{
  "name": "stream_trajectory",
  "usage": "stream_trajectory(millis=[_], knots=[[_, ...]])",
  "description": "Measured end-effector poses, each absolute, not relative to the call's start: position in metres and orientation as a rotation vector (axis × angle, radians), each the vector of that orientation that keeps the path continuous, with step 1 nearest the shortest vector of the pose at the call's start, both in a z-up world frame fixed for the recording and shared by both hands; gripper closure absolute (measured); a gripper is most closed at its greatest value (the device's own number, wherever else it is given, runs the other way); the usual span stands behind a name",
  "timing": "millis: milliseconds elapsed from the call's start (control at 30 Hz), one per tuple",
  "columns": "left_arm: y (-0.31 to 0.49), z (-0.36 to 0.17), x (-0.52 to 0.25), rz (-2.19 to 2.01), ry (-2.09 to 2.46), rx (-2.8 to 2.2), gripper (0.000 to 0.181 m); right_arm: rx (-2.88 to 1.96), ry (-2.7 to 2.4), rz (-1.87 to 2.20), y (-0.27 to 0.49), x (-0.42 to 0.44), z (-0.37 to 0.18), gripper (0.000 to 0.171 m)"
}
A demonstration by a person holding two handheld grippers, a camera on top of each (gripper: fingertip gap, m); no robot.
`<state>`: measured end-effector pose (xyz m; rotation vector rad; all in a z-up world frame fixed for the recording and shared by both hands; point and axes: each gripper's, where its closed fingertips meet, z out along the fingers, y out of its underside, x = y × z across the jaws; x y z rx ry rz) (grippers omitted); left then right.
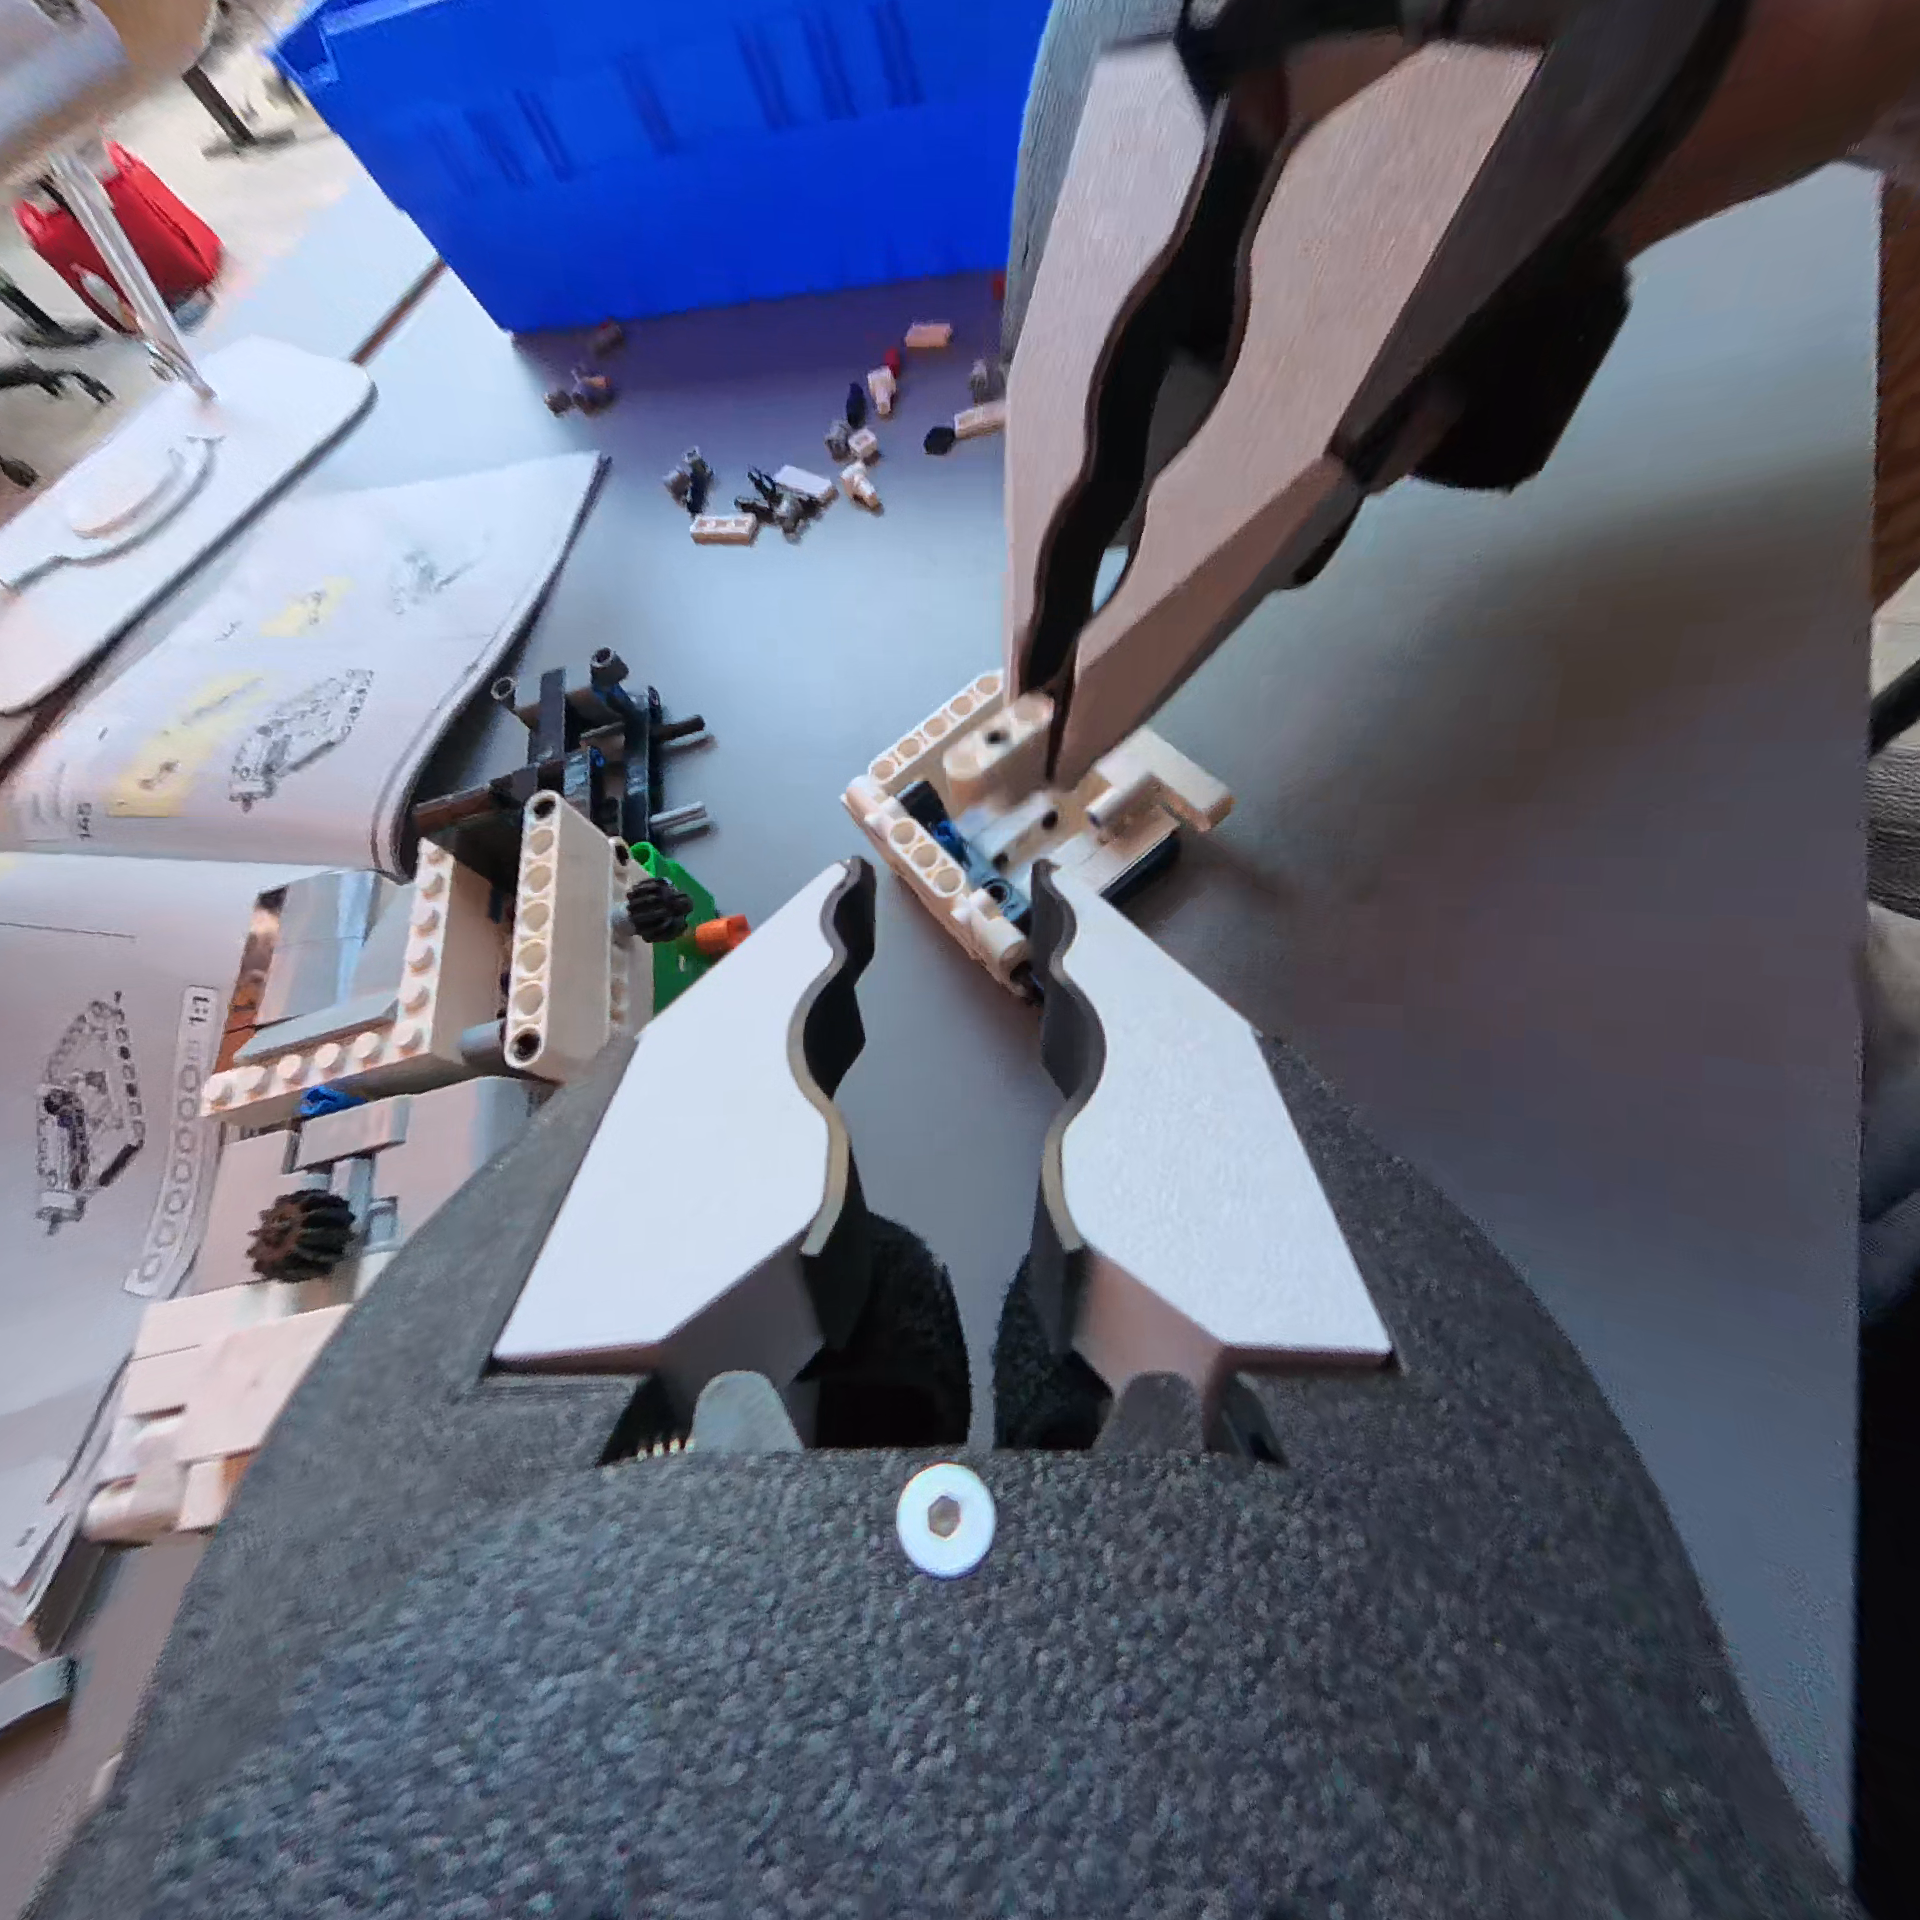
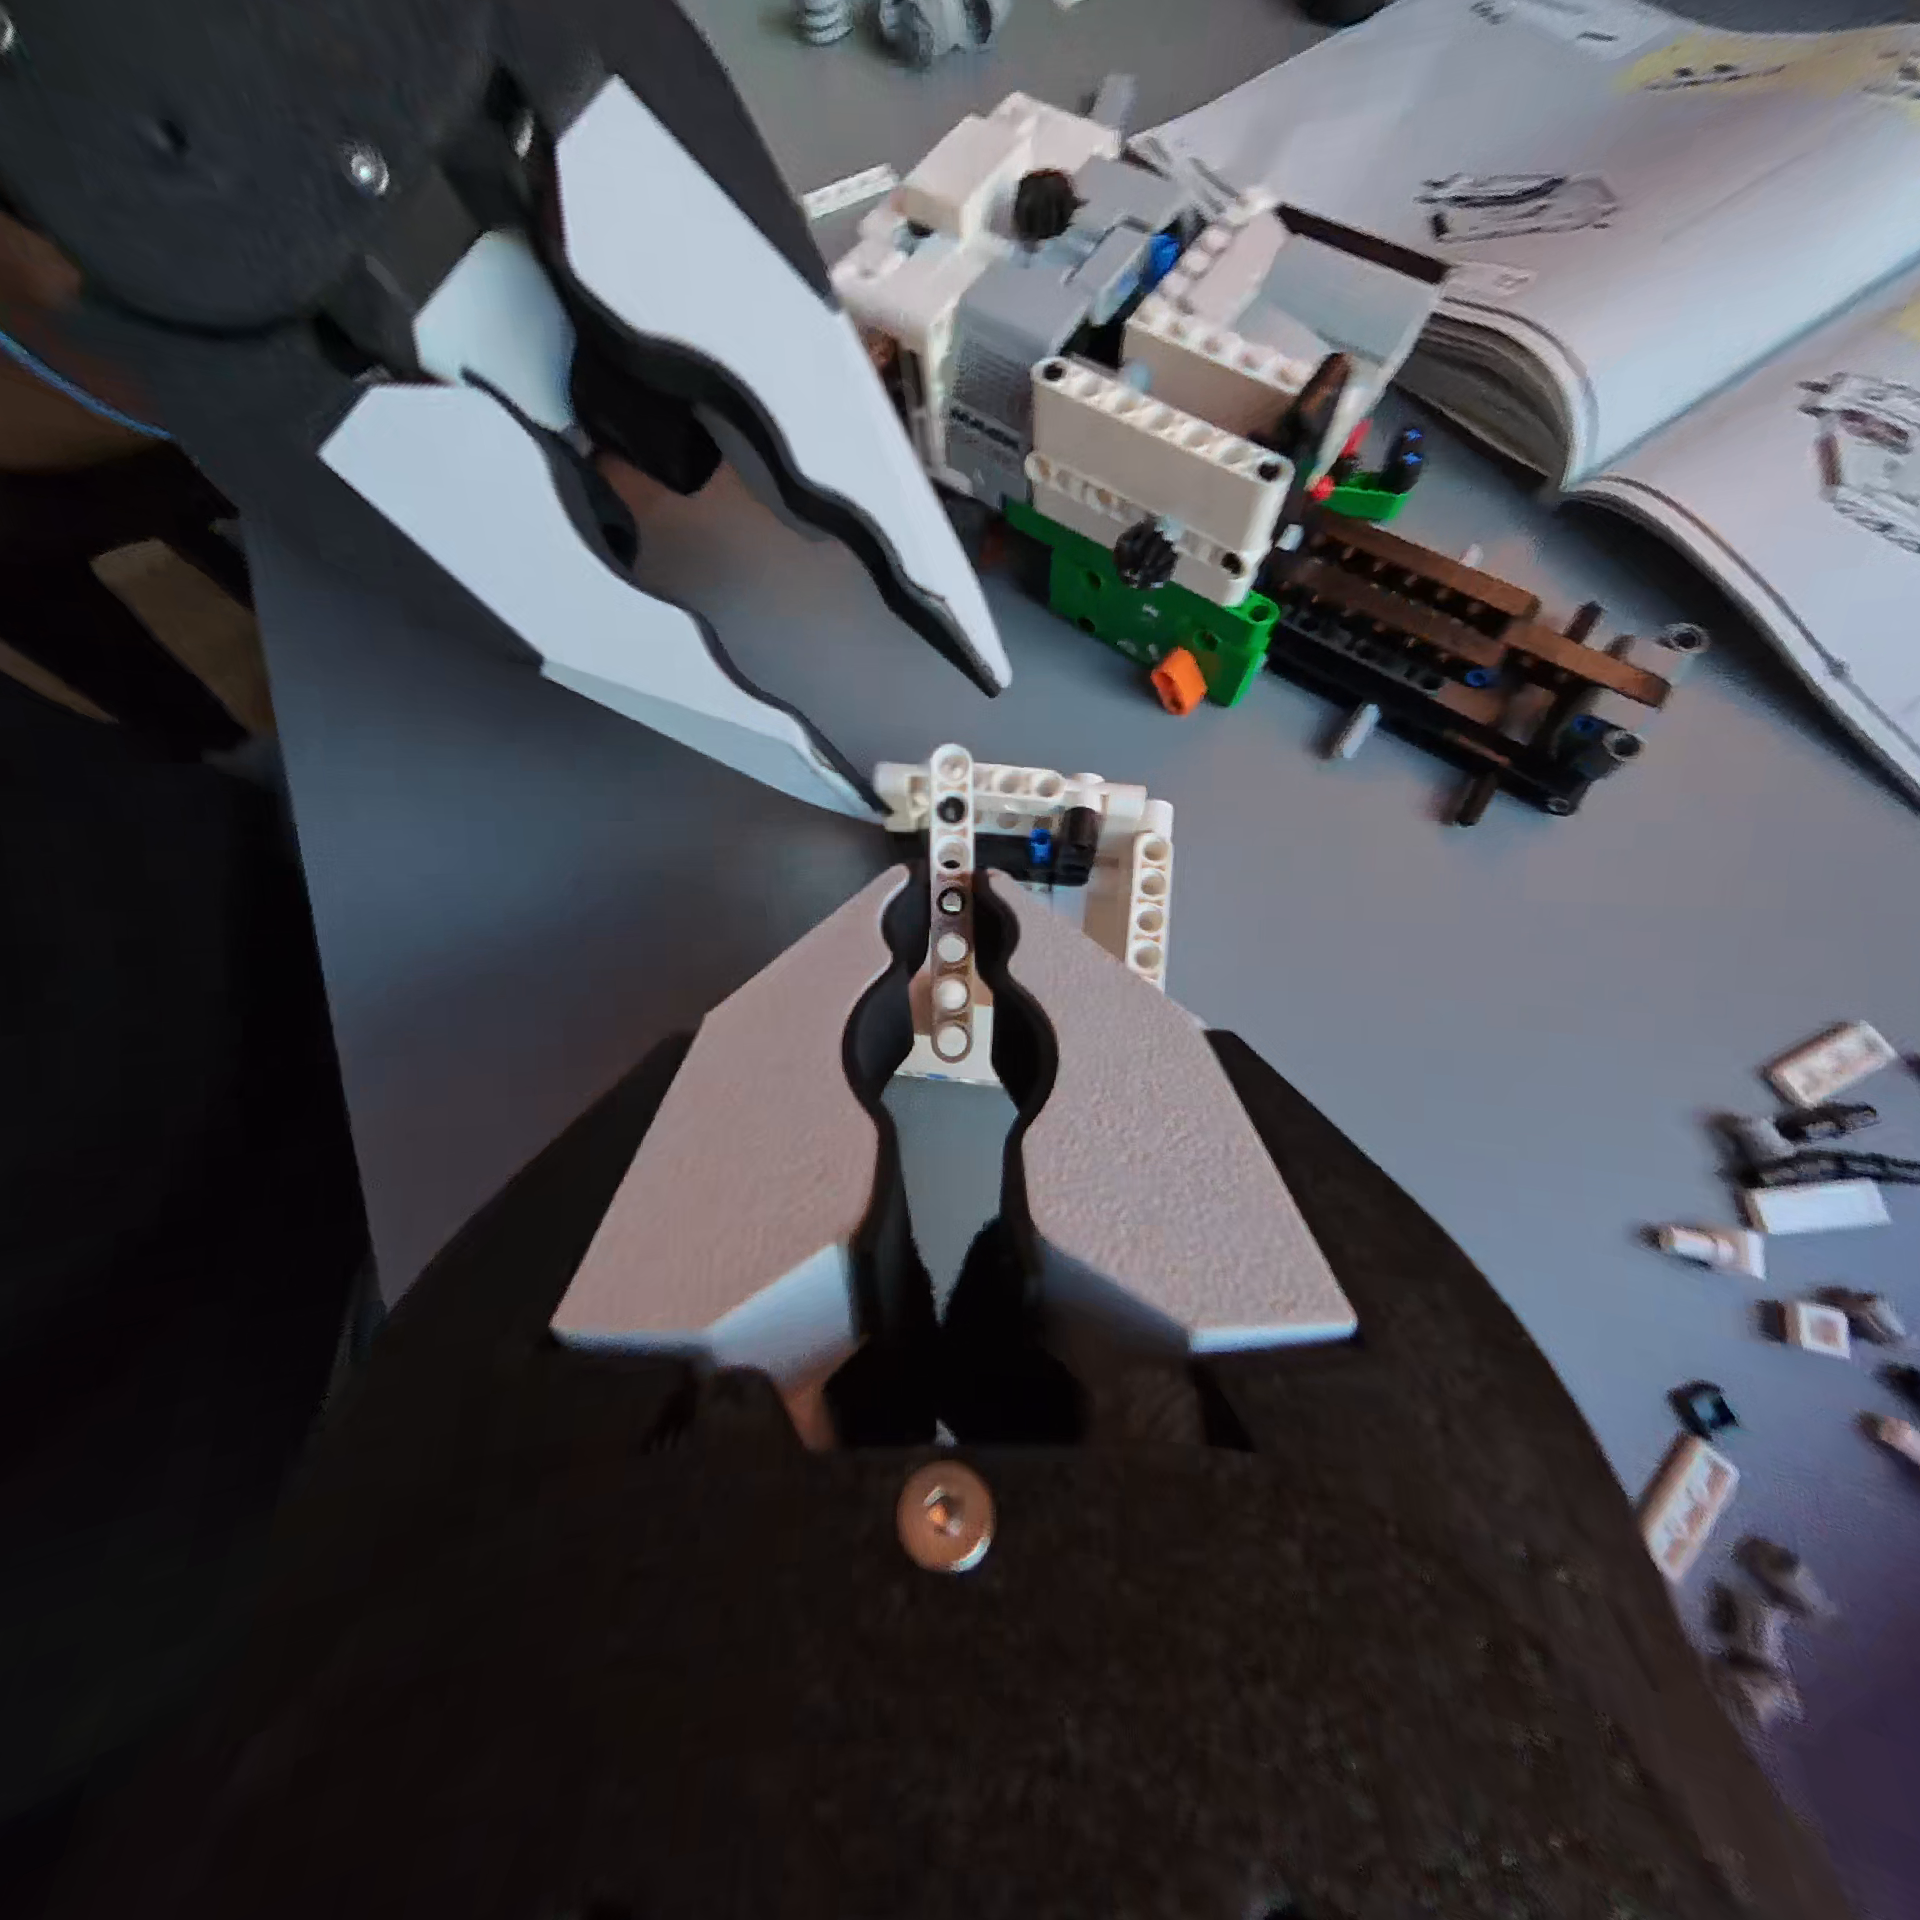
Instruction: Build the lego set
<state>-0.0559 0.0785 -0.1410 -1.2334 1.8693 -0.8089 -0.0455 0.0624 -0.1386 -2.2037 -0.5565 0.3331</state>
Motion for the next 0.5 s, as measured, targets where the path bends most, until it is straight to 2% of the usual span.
stream_trajectory(millis=[233, 500], knots=[[0.083, -0.148, -0.048, -0.671, 1.879, -1.280, 0.155, -2.320, -0.505, 0.182, 0.067, -0.032, -0.145, 0.165], [0.079, -0.168, -0.043, -0.719, 1.868, -1.442, 0.158, -2.438, -0.493, 0.232, 0.069, -0.030, -0.156, 0.165]])
